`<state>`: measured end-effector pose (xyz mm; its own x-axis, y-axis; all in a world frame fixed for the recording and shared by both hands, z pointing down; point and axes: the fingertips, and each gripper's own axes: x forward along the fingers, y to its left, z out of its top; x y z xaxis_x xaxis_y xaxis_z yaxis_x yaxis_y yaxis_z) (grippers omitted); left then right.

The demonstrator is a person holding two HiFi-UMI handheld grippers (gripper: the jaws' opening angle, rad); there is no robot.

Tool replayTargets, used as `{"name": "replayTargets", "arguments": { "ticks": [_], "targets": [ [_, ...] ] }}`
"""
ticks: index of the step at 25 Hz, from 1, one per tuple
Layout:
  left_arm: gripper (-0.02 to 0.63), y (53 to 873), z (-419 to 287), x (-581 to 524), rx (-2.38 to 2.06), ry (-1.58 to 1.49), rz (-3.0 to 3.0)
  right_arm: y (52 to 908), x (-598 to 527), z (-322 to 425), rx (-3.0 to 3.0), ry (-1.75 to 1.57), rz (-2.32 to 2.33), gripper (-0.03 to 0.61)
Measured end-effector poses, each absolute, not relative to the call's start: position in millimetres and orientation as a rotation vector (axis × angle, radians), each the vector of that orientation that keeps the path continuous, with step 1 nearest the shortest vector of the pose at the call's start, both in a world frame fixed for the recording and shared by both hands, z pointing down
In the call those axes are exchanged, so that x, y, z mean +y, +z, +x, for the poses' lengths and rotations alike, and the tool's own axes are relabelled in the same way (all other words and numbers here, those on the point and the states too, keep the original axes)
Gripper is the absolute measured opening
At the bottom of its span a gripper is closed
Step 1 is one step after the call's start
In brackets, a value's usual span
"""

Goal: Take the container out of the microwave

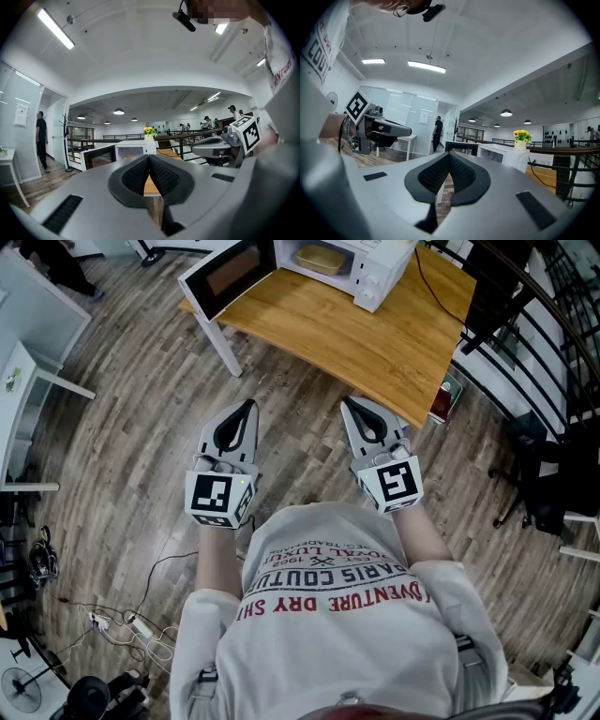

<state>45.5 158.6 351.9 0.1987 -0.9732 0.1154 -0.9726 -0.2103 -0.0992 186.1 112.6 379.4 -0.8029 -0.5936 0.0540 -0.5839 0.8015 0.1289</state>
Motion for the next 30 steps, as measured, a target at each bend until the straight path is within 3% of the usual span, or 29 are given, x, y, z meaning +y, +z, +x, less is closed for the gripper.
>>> {"name": "replayTargets", "arguments": {
  "ticks": [16,17,20,30],
  "targets": [
    [0.015,357.4,46.7,155.1,1.968,-0.273,-2.46,378.2,109.8,184.4,-2.916,-0.151,0.967,0.031],
    [0.016,358.1,47.1,154.8,1.967,-0.28,-2.465,378.4,108.0,185.0,-2.909,-0.15,0.983,0.041],
    [0.015,356.1,49.1,152.1,1.954,-0.292,-2.476,377.3,100.5,187.3,-2.884,-0.155,1.019,0.187],
    [0.015,359.3,36.4,126.2,1.84,-0.314,-2.547,381.2,69.3,169.3,-2.834,-0.101,1.103,0.189]
  ]
}}
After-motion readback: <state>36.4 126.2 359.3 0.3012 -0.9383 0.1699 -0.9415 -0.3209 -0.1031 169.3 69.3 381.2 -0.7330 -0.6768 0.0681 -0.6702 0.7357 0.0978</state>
